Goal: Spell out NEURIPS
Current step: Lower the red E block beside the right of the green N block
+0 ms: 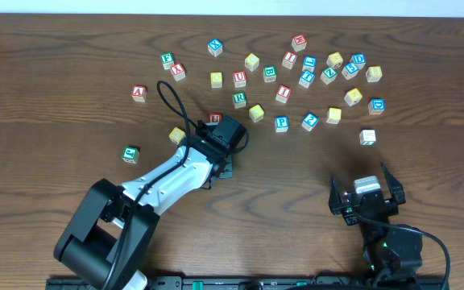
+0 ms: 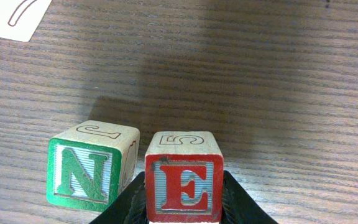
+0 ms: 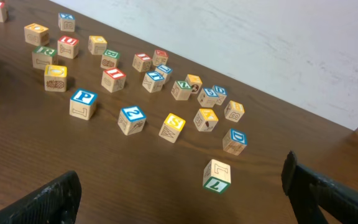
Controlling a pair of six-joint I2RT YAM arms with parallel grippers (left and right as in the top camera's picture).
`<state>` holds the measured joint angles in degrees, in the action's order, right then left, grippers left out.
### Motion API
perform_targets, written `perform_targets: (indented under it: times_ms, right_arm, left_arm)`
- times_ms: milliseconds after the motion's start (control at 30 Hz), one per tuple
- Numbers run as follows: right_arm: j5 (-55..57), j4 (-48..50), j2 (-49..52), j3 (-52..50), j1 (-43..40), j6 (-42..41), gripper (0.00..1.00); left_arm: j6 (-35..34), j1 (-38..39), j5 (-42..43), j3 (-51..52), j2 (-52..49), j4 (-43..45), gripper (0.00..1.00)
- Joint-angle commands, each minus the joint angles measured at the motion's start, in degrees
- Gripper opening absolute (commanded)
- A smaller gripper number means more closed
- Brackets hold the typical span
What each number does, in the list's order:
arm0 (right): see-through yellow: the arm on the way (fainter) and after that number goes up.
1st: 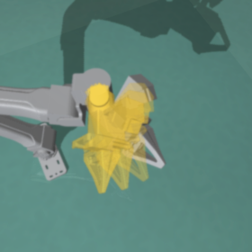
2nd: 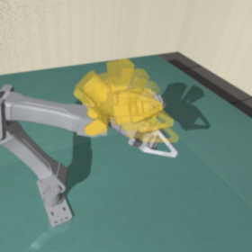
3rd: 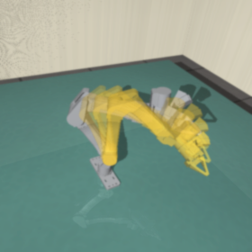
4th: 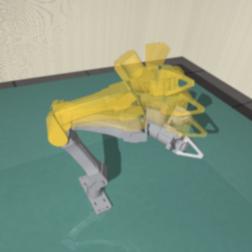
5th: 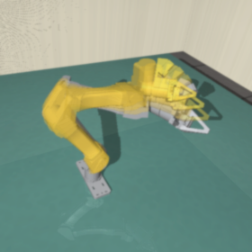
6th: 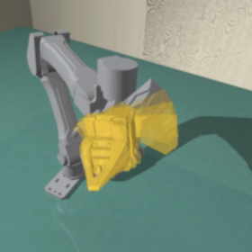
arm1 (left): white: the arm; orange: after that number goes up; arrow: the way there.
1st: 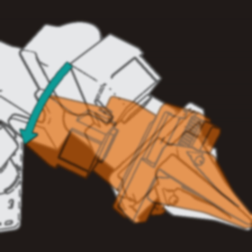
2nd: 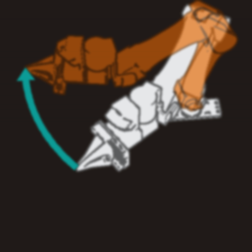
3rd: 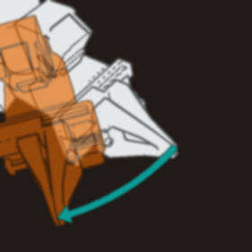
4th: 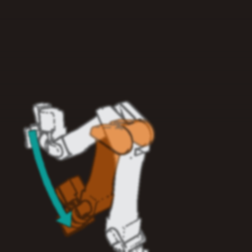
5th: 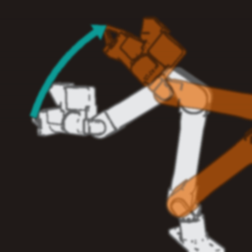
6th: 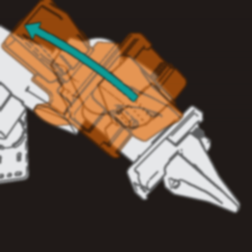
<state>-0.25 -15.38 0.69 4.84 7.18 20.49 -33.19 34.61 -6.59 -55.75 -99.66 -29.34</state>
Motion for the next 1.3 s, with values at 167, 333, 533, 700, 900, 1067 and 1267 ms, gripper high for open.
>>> perform_targets:
  times_ms: [167, 333, 533, 700, 900, 1067, 1267]
  right_arm:
    - [-0.1, -0.1, -0.4, -0.1, -0.8, -0.7, 0.99]
    - [-0.1, -0.1, -0.4, -0.1, -0.8, -0.7, 0.99]
    - [-0.1, -0.1, -0.4, -0.1, -0.8, -0.7, 0.99]
    - [-0.1, -0.1, -0.4, -0.1, -0.8, -0.7, 0.99]
    - [-0.1, -0.1, -0.4, -0.1, -0.8, -0.7, 0.99]
    - [-0.1, -0.1, -0.4, -0.1, -0.8, -0.7, 0.99]
    - [-0.1, -0.1, -0.4, -0.1, -0.8, -0.7, 0.99]
  left_arm:
    - [-0.1, 0.1, -0.1, 1.1, -2.6, -1.2, 0.34]
    - [-0.1, 0.1, -0.1, 1.1, -2.6, -1.2, 0.34]
    - [-0.1, 0.1, -0.1, 1.1, -2.6, -1.2, 0.34]
    - [-0.1, 0.1, -0.1, 1.1, -2.6, -1.2, 0.34]
    - [-0.1, 0.1, -0.1, 1.1, -2.6, -0.9, 0.34]
    - [0.1, 0.1, -0.1, 1.1, -2.5, -0.3, 0.34]
    - [0.2, -0.5, -0.3, 0.7, -2.3, -0.3, 0.34]
